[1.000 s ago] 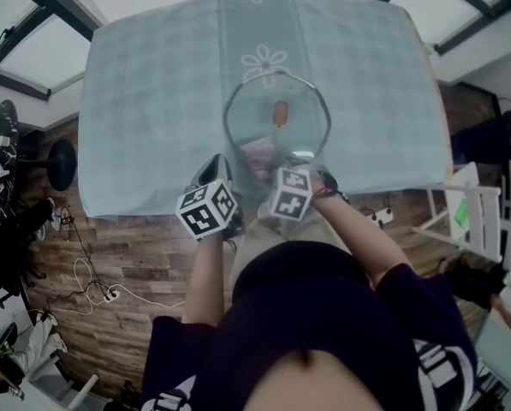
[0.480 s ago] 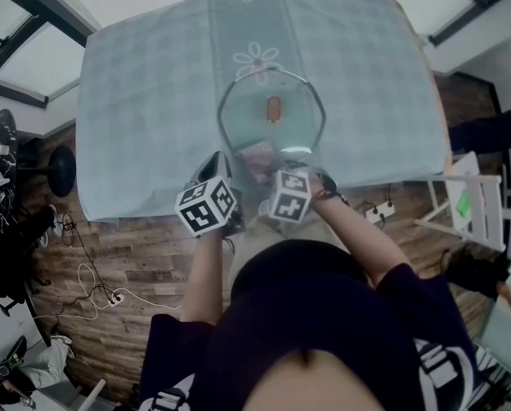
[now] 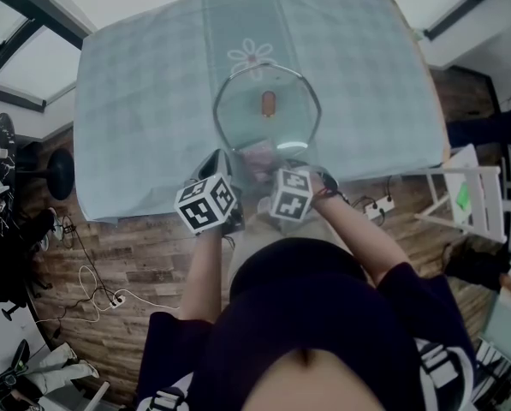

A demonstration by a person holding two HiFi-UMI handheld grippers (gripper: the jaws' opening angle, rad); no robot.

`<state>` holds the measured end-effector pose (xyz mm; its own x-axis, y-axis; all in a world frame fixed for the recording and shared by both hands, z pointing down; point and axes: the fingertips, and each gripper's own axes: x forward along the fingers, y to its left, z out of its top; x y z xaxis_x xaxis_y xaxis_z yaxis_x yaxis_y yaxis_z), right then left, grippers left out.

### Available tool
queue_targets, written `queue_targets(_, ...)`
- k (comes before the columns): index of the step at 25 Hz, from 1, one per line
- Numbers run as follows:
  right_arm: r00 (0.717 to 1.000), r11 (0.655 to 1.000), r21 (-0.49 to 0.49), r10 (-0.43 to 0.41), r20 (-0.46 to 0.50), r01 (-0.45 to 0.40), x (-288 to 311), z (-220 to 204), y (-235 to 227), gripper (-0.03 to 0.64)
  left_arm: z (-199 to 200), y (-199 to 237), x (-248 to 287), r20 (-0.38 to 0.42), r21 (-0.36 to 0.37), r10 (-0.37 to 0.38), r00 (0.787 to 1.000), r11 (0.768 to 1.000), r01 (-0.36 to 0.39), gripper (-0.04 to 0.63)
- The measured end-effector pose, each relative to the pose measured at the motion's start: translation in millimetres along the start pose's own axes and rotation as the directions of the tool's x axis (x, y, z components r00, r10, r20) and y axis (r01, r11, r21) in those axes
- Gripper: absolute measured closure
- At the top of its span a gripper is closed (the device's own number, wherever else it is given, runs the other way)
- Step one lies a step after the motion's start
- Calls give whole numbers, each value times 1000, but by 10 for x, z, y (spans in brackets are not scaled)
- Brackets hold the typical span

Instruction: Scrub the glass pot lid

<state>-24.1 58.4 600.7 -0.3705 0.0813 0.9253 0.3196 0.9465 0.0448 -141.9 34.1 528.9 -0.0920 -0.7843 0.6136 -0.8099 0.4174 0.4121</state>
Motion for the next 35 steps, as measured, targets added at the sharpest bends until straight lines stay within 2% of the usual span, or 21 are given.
queue_targets(8,998,998,50,-49,50,46,-220,5,-35,539,-5,-99,-36,5,12,-13,1000,1000,13,604)
queue_targets(18,977,963,248,-146,154,105,-666,-24,-431,539,27,-189,7,-3,32,-31,1000,999,31,604)
queue_targets(22,966,946,295,-190,176,132,-815,-96,-592,540,43,-245,47,-2,42,-32,999,999,32,604)
queue_targets(35,949,922,357,-235,211,149,-1148,-424,-998,540,136,-503,318,-5,46,-7,1000,999,7,604)
